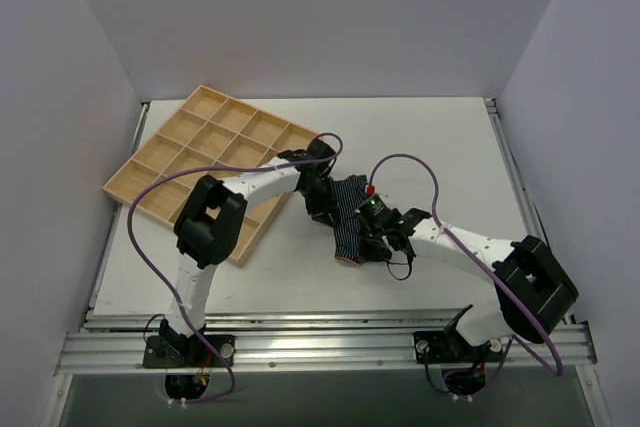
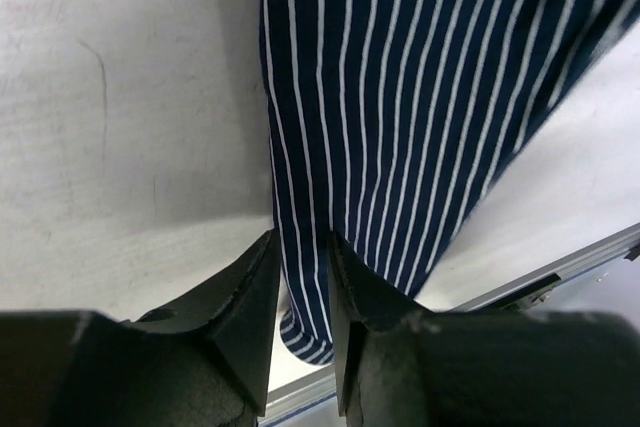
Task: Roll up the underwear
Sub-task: Fold the underwear
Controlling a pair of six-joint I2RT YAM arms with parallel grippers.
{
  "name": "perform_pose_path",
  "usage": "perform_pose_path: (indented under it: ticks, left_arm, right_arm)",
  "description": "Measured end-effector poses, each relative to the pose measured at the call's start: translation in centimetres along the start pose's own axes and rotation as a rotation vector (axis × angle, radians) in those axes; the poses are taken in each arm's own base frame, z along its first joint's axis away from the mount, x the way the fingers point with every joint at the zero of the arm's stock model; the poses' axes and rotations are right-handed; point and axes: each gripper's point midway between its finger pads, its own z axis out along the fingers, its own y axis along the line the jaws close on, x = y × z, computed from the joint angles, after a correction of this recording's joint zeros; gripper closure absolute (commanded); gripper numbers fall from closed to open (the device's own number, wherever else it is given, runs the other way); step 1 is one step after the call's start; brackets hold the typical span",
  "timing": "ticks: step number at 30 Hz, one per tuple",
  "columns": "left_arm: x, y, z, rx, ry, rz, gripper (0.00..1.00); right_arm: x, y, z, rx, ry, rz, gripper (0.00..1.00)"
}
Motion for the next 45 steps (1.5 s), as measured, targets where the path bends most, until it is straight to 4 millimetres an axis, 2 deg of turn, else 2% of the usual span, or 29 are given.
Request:
perform_pose_path:
  ticks: [3,6,7,8,13,20,23,26,27,30,33,36,40,45]
  left_arm:
    - [0.0,0.2,0.8,0.001,0.008,-0.002,0.68]
    - [0.0,0.2,1.2,0.003,0.014,-0.005,0.81]
    - [0.0,0.2,1.3,0.005,0.016,-0.006,0.92]
    - [0.0,0.2,1.5,0.005,0.019,-0.009,0.97]
    - [0.2,0.3,1.9,0.006,0.033,-0.006,0.98]
    - [0.1,0.4,1.9,0.006,0.030,0.009,0.98]
    - [0.1,0.4,1.8,0.007,0.030,0.024,0.98]
    - [0.1,0.4,1.9,0.008,0.031,0.032,0.94]
    - [0.0,0.3,1.8,0.009,0.030,0.033,0.91]
    - [-0.1,0.2,1.8,0.012,0.028,0.035,0.91]
    - [-0.2,0.1,1.8,0.014,0.025,0.035,0.90]
    - [-0.4,0.1,1.7,0.018,0.024,0.032,0.83]
    - [-0.7,0.3,1.6,0.018,0.020,0.023,0.65]
    - [-1.1,0.4,1.4,0.018,0.013,0.007,0.60]
  right_arm:
    - [0.0,-0.2,0.0,0.006,-0.001,-0.013,1.00]
    - [0.0,-0.3,0.0,0.012,-0.004,-0.027,1.00]
    - [0.0,-0.4,0.0,0.014,-0.004,-0.031,1.00]
    - [0.0,-0.4,0.0,0.015,-0.004,-0.033,1.00]
    - [-0.1,-0.8,-0.2,0.035,-0.003,-0.056,1.00]
    - [-1.3,-1.8,-0.9,0.107,-0.035,-0.086,1.00]
    - [-1.7,-2.3,-1.0,0.133,-0.045,-0.097,0.88]
    - [-2.3,-2.6,-0.9,0.155,-0.053,-0.106,0.82]
    - [-2.5,-2.7,-0.7,0.165,-0.052,-0.109,0.76]
    - [-2.5,-3.5,0.1,0.198,-0.036,-0.117,0.65]
    - [-2.5,-4.2,0.8,0.219,-0.019,-0.125,0.64]
    - [-3.0,-4.3,1.1,0.209,-0.025,-0.122,0.62]
    - [-3.5,-4.2,1.5,0.175,-0.031,-0.107,0.63]
    - [-3.3,-3.8,1.9,0.123,-0.021,-0.094,0.66]
